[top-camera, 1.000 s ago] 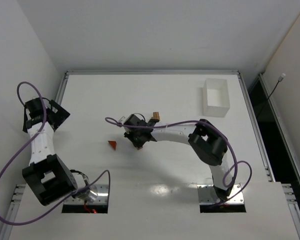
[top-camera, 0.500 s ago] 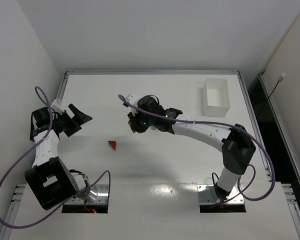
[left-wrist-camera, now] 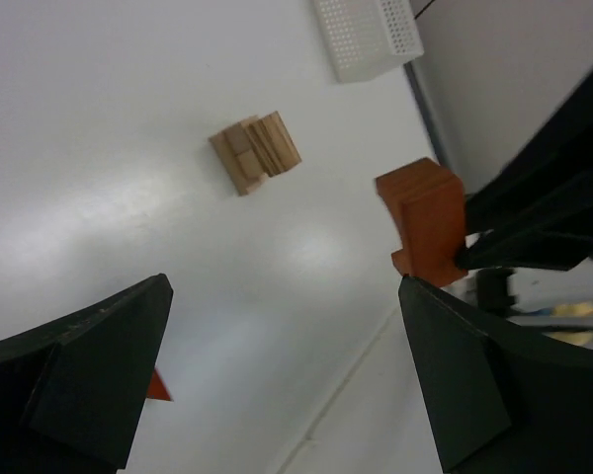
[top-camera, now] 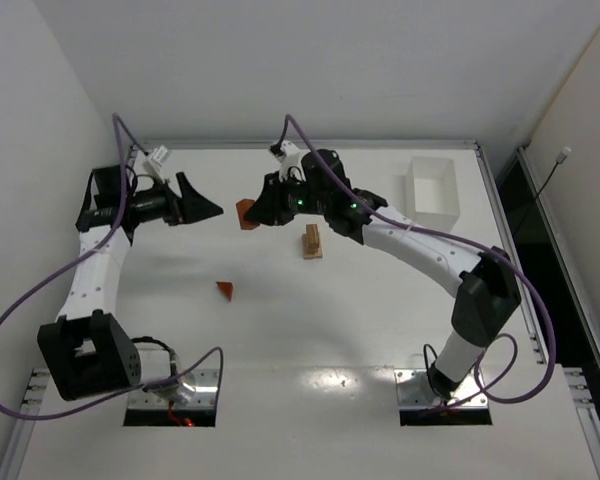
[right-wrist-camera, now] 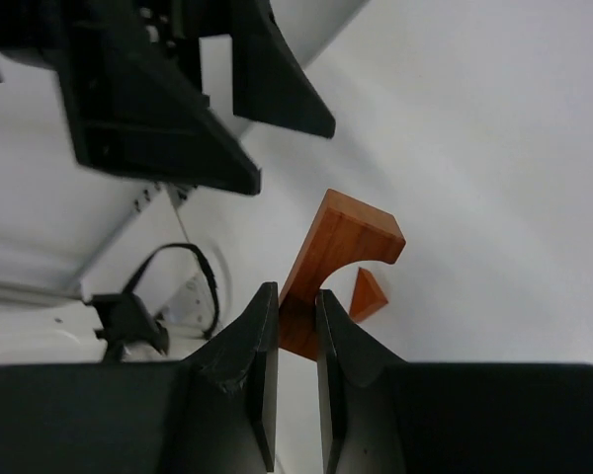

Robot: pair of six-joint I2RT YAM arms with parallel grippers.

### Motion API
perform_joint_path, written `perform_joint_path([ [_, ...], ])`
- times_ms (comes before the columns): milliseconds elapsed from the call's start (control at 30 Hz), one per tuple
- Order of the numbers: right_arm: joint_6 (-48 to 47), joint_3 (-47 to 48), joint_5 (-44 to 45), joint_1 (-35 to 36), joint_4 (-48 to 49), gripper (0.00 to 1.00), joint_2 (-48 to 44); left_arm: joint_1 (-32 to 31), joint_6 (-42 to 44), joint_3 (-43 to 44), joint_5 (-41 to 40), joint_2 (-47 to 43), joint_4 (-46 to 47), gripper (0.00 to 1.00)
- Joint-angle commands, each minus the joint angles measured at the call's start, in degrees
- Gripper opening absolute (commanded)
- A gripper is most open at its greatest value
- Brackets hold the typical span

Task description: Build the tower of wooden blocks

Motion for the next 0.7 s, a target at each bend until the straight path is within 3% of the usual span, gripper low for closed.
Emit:
perform_joint_path([
  [0, 9.8, 2.5, -3.9, -2.3, 4.5, 0.00, 1.2, -5.5, 18.6, 10.0, -9.1, -3.5, -12.0, 1.00],
  [200, 11.7, 3.6, -18.5, -5.2, 6.6, 0.00, 4.1, -14.3, 44.7, 16.0, -22.4, -7.5, -23.9, 1.00],
  [400, 11.7, -1.2, -33.8, -8.8, 14.4, 0.00, 4.7, -20.3, 65.7, 14.5, -23.9, -11.7, -33.5, 1.00],
  [533, 13.7, -4.7, -42.9, -11.2, 20.0, 0.00, 3.6, -23.3, 70.7, 11.1, -21.5, -16.4, -35.3, 1.00],
  [667, 13.7, -8.5, -45.5, -11.8, 24.5, 0.00, 2.2, -27.5, 65.2, 7.6, -21.0, -19.1, -27.1, 1.00],
])
